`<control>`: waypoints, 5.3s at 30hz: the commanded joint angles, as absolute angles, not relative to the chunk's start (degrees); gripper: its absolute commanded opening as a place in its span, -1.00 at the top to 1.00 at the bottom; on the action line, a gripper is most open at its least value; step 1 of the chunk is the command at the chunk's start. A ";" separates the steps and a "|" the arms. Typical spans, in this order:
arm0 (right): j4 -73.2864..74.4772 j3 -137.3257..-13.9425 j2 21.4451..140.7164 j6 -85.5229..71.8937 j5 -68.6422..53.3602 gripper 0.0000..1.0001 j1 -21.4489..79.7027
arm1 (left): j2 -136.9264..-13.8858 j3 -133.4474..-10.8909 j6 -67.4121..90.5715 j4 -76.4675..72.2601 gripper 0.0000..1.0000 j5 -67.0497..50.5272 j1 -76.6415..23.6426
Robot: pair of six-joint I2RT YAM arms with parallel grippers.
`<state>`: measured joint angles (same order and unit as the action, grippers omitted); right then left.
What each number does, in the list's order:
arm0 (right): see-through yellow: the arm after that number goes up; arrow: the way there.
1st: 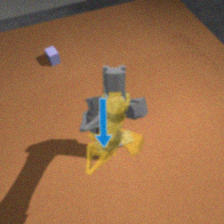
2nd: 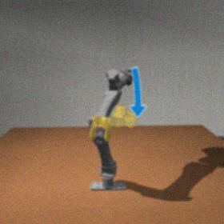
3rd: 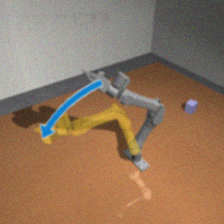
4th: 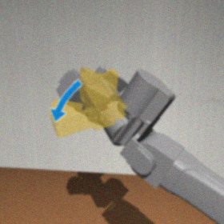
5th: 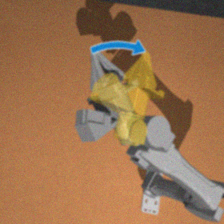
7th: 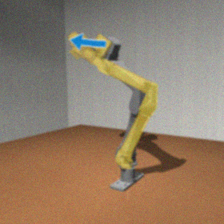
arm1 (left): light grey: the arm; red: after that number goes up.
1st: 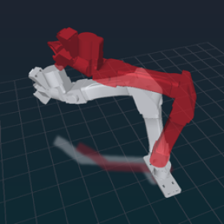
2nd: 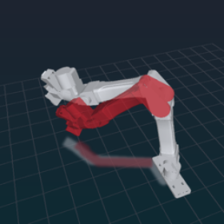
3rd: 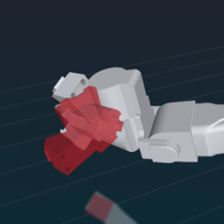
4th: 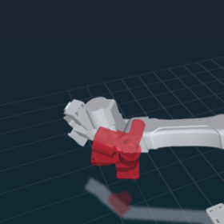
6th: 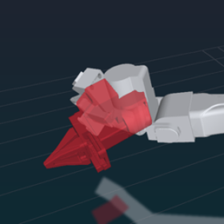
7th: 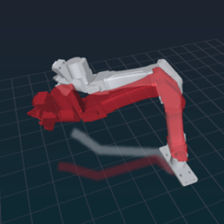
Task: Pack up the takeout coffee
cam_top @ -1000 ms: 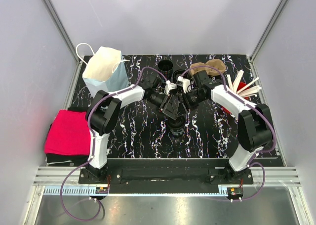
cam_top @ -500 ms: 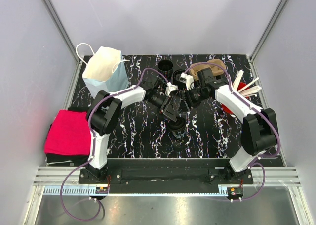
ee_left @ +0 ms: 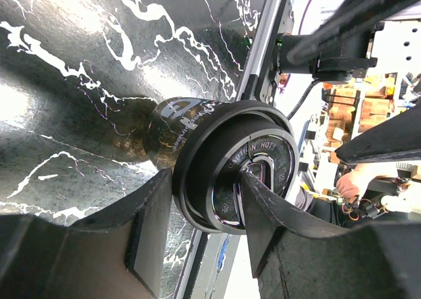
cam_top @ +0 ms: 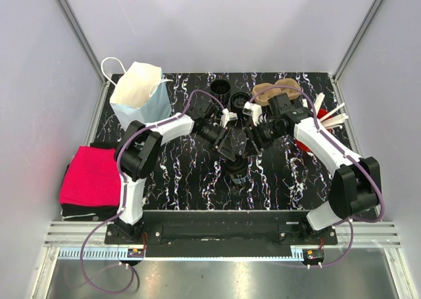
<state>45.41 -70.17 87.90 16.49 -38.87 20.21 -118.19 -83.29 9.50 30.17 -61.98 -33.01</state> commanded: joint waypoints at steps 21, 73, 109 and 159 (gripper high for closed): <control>51.33 -65.04 90.26 20.65 -46.41 -0.06 19.86 | -111.27 -85.34 8.70 29.44 0.04 -54.94 -35.42; 45.53 -71.37 98.96 16.00 -49.75 0.12 20.13 | -108.37 -81.56 -1.23 36.21 -0.27 -54.23 -30.15; 45.18 -72.16 100.98 16.08 -52.56 0.17 19.95 | -113.82 -80.16 -3.95 36.83 -0.08 -53.53 -33.05; 44.29 -71.45 98.88 18.89 -42.19 0.28 23.73 | -109.95 -75.94 -5.80 35.16 -0.08 -45.26 -33.66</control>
